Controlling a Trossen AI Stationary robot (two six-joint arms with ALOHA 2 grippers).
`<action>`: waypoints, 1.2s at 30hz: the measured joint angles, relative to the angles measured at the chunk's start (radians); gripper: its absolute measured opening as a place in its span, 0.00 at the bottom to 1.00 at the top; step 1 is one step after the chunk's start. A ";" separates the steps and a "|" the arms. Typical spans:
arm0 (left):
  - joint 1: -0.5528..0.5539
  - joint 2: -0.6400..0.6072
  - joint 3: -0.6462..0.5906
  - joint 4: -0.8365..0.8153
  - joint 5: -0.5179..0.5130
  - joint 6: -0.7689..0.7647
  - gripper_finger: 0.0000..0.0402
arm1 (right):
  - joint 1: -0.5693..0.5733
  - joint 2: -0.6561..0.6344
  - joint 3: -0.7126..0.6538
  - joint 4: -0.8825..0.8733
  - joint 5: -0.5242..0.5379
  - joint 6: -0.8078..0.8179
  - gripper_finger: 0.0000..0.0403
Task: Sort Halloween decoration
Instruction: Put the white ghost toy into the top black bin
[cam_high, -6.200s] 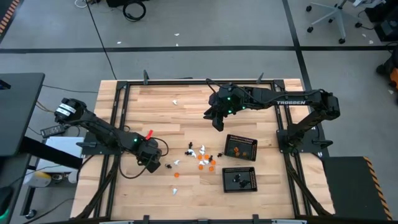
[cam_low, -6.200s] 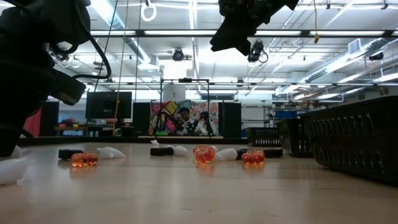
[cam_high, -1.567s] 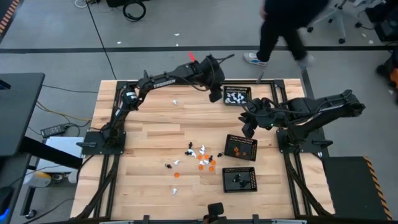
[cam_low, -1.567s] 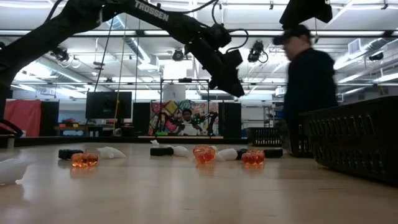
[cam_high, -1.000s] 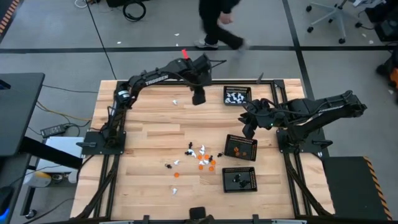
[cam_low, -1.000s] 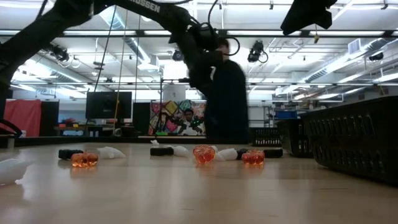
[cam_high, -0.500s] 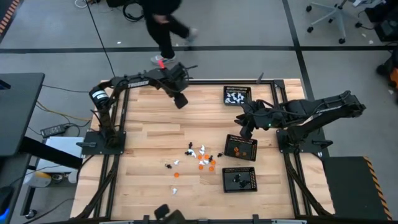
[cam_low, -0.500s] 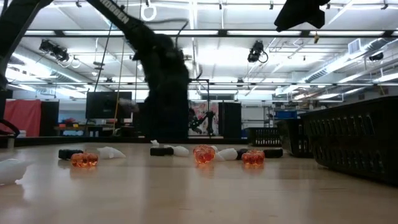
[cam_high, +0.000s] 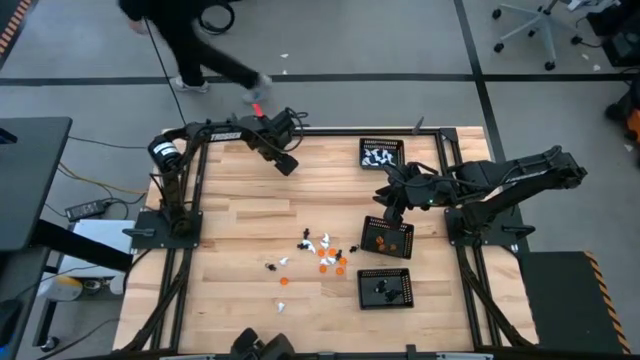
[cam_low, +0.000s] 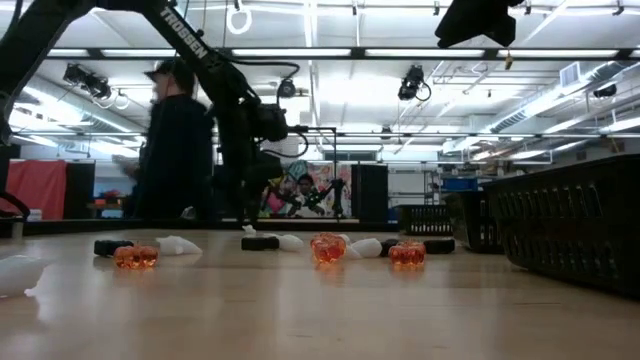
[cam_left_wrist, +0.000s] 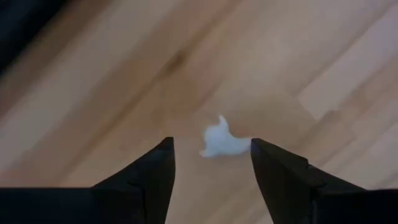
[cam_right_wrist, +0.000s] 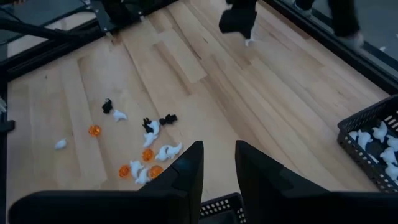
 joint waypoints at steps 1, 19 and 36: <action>-0.002 0.009 0.000 0.000 0.006 -0.018 0.55 | 0.000 0.000 0.000 0.007 0.002 -0.001 0.24; -0.010 0.064 0.002 0.046 0.020 -0.131 0.53 | 0.003 0.000 0.000 0.012 0.002 0.021 0.24; -0.032 0.067 0.003 0.051 0.032 -0.065 0.28 | 0.002 0.000 0.000 0.012 0.003 -0.003 0.24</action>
